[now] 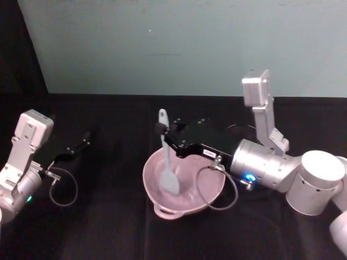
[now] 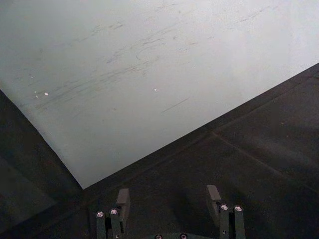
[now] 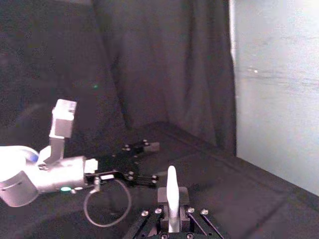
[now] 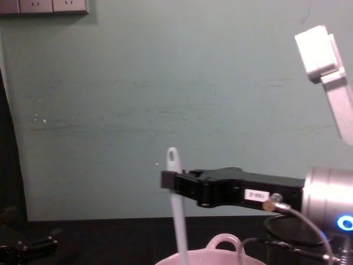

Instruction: Use the one hand to pick up the spoon and stir the clear water in the bowl.

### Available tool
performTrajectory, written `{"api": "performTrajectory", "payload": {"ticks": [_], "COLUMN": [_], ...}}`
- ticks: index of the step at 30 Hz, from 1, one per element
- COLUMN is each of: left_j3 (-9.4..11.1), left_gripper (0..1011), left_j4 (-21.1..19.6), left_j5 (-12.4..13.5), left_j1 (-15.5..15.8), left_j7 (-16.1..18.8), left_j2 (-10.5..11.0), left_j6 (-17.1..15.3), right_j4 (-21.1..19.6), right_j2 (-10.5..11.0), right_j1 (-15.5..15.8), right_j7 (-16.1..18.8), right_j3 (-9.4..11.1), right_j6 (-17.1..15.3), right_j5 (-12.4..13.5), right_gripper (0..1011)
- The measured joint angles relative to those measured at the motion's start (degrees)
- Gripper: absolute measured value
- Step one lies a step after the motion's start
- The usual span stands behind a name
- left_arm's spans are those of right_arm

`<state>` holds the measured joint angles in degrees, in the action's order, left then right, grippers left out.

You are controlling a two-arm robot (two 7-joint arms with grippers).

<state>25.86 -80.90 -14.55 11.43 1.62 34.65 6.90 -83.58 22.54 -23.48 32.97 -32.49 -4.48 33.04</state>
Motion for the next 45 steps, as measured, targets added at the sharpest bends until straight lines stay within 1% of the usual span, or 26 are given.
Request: {"api": "performTrajectory", "payload": {"ticks": [5, 10, 12, 13, 16, 18, 20, 22, 23, 26, 30, 34, 38, 42, 45], "left_j3": [0.00, 0.00, 0.00, 0.00, 0.00, 0.00, 0.00, 0.00, 0.00, 0.00, 0.00, 0.00, 0.00, 0.00, 0.00], "left_gripper": [1005, 1005, 1005, 1005, 1005, 1005, 1005, 1005, 1005, 1005, 1005, 1005, 1005, 1005, 1005], "left_j4": [0.00, 0.00, 0.00, 0.00, 0.00, 0.00, 0.00, 0.00, 0.00, 0.00, 0.00, 0.00, 0.00, 0.00, 0.00], "left_j5": [0.00, 0.00, 0.00, 0.00, 0.00, 0.00, 0.00, 0.00, 0.00, 0.00, 0.00, 0.00, 0.00, 0.00, 0.00], "left_j1": [0.00, 0.00, 0.00, 0.00, 0.00, 0.00, 0.00, 0.00, 0.00, 0.00, 0.00, 0.00, 0.00, 0.00, 0.00], "left_j7": [0.00, 0.00, 0.00, 0.00, 0.00, 0.00, 0.00, 0.00, 0.00, 0.00, 0.00, 0.00, 0.00, 0.00, 0.00], "left_j2": [0.00, 0.00, 0.00, 0.00, 0.00, 0.00, 0.00, 0.00, 0.00, 0.00, 0.00, 0.00, 0.00, 0.00, 0.00], "left_j6": [0.00, 0.00, 0.00, 0.00, 0.00, 0.00, 0.00, 0.00, 0.00, 0.00, 0.00, 0.00, 0.00, 0.00, 0.00], "right_j4": [1.17, 4.28, 6.16, 7.40, 9.08, 9.55, 9.71, 9.62, 9.23, 7.95, 6.10, 4.14, 2.27, 0.90, 0.20], "right_j2": [-1.12, -2.61, -3.30, -3.65, -3.93, -3.84, -3.29, -2.79, -2.19, -0.94, 0.42, 1.16, 1.22, 0.65, -0.26], "right_j1": [-1.14, -2.99, -3.97, -4.53, -5.39, -5.54, -5.54, -5.33, -4.93, -3.86, -2.46, -0.90, 0.45, 1.18, 1.26], "right_j7": [0.49, 0.91, 0.92, 0.90, 0.72, 0.32, -0.41, -0.86, -1.31, -2.05, -2.53, -2.73, -2.74, -2.40, -1.61], "right_j3": [-0.84, -1.16, -1.16, -1.05, -0.50, -0.04, 0.86, 1.55, 2.26, 3.50, 4.55, 5.01, 4.76, 3.49, 2.00], "right_j6": [0.09, 0.83, 1.31, 1.64, 2.14, 2.31, 2.50, 2.54, 2.55, 2.51, 2.17, 1.92, 1.67, 1.36, 1.20], "right_j5": [0.00, 0.08, 0.09, 0.05, -0.06, -0.14, -0.19, -0.20, -0.20, -0.15, -0.09, 0.04, 0.22, 0.18, 0.02], "right_gripper": [121, 121, 121, 121, 121, 121, 121, 121, 121, 121, 121, 121, 121, 121, 121]}}
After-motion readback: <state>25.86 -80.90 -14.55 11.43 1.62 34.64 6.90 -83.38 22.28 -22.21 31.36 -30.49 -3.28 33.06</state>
